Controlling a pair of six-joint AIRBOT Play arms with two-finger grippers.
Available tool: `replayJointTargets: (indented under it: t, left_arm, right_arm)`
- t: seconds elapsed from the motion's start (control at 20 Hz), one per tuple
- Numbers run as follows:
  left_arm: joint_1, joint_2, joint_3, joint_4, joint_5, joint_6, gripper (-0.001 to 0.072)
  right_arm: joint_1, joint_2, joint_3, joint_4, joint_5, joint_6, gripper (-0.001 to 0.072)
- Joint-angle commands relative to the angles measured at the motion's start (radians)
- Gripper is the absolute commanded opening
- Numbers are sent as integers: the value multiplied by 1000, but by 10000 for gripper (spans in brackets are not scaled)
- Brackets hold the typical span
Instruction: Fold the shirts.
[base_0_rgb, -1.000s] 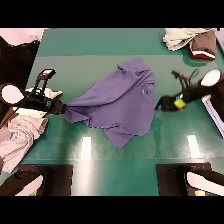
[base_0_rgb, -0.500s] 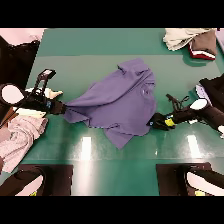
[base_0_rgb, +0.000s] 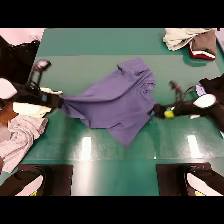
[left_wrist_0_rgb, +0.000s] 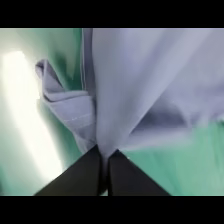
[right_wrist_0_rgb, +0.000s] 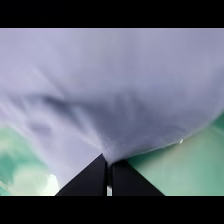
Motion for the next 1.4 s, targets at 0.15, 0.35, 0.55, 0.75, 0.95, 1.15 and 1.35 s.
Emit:
replayJointTargets:
  t: [0.15,0.35,0.55,0.75,0.95,1.15,1.35]
  left_arm:
    - [0,5,575,19,-44,-21,27]
    - [0,5,993,14,-118,-21,27]
    - [0,61,1136,-70,-98,-22,27]
    - [0,100,1106,-198,-153,-22,27]
    - [0,93,887,-198,-266,-20,27]
    - [0,19,578,-199,-259,-11,27]
    - [0,-126,326,-188,-182,50,27]
  right_arm:
    - [-186,266,529,3,-11,0,15]
    - [-338,320,900,-2,50,-1,15]
    - [-527,332,1147,-4,175,-1,15]
    - [-642,291,1303,-2,259,26,14]
    - [-648,153,1405,7,426,114,14]
    - [-599,44,1226,27,519,144,14]
    - [-335,-106,1015,-173,493,141,14]
